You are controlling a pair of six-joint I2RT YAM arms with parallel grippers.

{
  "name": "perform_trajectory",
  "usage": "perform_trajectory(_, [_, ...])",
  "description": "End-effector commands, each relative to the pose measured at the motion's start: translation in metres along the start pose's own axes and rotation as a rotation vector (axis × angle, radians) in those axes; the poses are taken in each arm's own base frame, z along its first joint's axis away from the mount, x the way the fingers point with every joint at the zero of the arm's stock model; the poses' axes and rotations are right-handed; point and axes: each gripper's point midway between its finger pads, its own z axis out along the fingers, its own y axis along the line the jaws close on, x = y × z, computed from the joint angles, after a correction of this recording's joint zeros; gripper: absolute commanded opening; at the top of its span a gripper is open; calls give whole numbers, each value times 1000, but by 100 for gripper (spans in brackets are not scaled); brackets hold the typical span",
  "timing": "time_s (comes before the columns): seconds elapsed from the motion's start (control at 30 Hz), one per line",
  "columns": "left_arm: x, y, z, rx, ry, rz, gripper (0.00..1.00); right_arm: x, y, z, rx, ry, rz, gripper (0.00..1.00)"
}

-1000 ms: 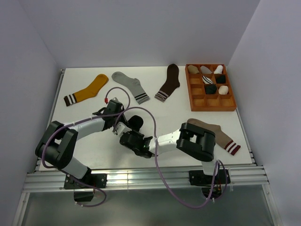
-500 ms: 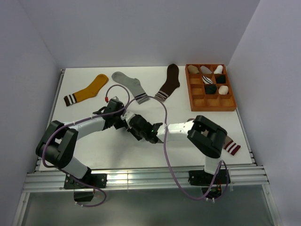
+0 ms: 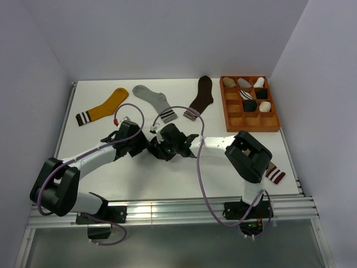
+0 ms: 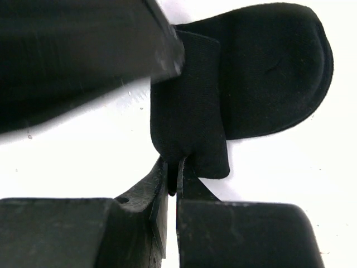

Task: Roll the socks
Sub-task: Roll the sock at the center of the board.

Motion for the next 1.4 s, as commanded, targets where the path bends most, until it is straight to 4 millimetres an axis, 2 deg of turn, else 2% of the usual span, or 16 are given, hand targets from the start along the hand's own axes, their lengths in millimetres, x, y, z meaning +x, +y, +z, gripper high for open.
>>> perform_trajectory(0.0, [-17,1,-3,13,-46,-45,61,29,5,0,-23,123,6,0])
perform_trajectory(0.1, [-28,-4,3,23,-34,-19,57,28,2,0,-8,116,-8,0])
perform_trajectory(0.23, [-38,-23,24,43,9,62,52,25,-3,2,17,117,-31,0])
perform_trajectory(0.37, [-33,-36,44,72,81,117,44,24,-4,4,41,122,-59,0])
perform_trajectory(0.4, [-26,-31,52,52,108,127,43,23,-3,4,43,119,-64,0])
perform_trajectory(0.43, [-29,-35,56,51,109,138,42,21,-3,4,41,115,-68,0])
perform_trajectory(0.47, [-27,-33,60,43,118,145,37,20,-1,4,37,116,-72,0])
perform_trajectory(0.63, [-10,-31,82,42,189,165,25,16,6,1,-7,121,-85,0])
perform_trajectory(0.8, [9,-41,88,79,223,219,13,16,18,-1,-92,148,-80,0])
perform_trajectory(0.97, [16,-42,89,86,226,233,13,18,21,-1,-176,164,-2,0])
perform_trajectory(1.0, [16,-41,89,86,226,233,13,21,15,2,-177,176,24,0])
perform_trajectory(1.3, [23,-42,90,103,240,229,12,37,7,13,-341,240,277,0])
perform_trajectory(1.37, [23,-42,90,103,242,232,13,37,-2,13,-350,247,325,0])
